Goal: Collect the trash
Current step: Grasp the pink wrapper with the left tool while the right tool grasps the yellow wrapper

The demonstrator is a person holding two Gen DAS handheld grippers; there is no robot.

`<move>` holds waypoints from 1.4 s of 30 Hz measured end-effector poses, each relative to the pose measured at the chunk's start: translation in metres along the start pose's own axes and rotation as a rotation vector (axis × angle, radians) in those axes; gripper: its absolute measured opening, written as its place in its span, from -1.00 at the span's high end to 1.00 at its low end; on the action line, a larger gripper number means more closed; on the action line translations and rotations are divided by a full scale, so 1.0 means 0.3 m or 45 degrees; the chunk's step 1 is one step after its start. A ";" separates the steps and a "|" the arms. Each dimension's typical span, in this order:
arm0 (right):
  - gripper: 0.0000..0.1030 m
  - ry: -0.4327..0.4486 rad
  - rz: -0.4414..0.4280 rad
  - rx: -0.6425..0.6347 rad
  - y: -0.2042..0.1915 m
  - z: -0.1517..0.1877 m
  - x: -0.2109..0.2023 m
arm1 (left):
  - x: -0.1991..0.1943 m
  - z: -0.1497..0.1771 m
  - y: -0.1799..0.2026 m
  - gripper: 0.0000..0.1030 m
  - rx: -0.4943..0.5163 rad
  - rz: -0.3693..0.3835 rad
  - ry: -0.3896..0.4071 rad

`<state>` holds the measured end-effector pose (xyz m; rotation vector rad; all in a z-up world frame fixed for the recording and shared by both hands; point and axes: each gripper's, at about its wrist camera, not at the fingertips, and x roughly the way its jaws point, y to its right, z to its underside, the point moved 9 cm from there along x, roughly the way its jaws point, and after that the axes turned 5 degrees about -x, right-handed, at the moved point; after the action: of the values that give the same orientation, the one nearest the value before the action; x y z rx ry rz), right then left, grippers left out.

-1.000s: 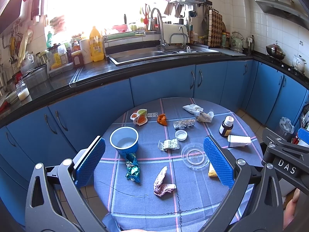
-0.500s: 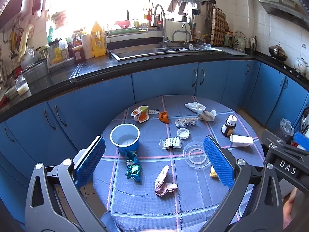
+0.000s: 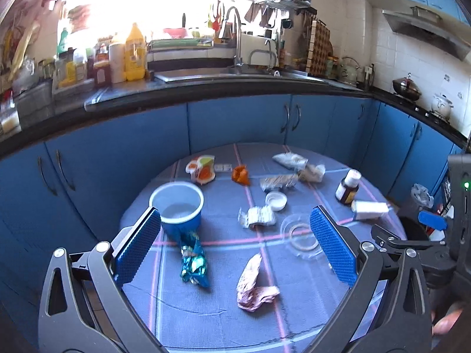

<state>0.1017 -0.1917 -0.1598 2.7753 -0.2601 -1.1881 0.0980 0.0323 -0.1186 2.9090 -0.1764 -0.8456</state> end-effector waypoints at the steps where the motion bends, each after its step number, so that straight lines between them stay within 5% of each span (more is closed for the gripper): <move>1: -0.88 -0.011 0.003 -0.020 -0.009 0.016 0.017 | 0.016 0.020 -0.009 -0.94 -0.013 0.008 -0.018; 7: -0.88 -0.095 0.000 -0.123 -0.061 0.089 0.124 | 0.181 0.186 -0.031 -0.71 0.018 -0.033 -0.308; 12: -0.88 -0.158 -0.010 -0.159 -0.076 0.122 0.194 | 0.240 0.260 0.017 -0.57 0.081 -0.013 -0.423; 18: -0.88 -0.177 -0.028 -0.214 -0.102 0.126 0.226 | 0.324 0.332 0.024 0.28 0.111 -0.047 -0.584; 23: -0.83 -0.194 -0.061 -0.237 -0.125 0.130 0.248 | 0.334 0.338 0.009 0.54 0.091 -0.042 -0.587; 26: -0.09 -0.191 -0.106 -0.225 -0.136 0.121 0.247 | 0.331 0.336 0.006 0.79 0.095 -0.045 -0.592; 30: 0.21 -0.191 -0.100 -0.198 -0.120 0.102 0.246 | 0.316 0.309 0.008 0.86 0.111 -0.070 -0.553; 42: 0.39 -0.092 -0.122 -0.076 0.007 0.006 0.186 | 0.312 0.125 0.189 0.87 0.189 -0.018 -0.356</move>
<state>0.1381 -0.2049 -0.2001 2.7246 -0.0965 -1.2976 0.1516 -0.0394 -0.1917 2.9133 -0.2519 -1.2929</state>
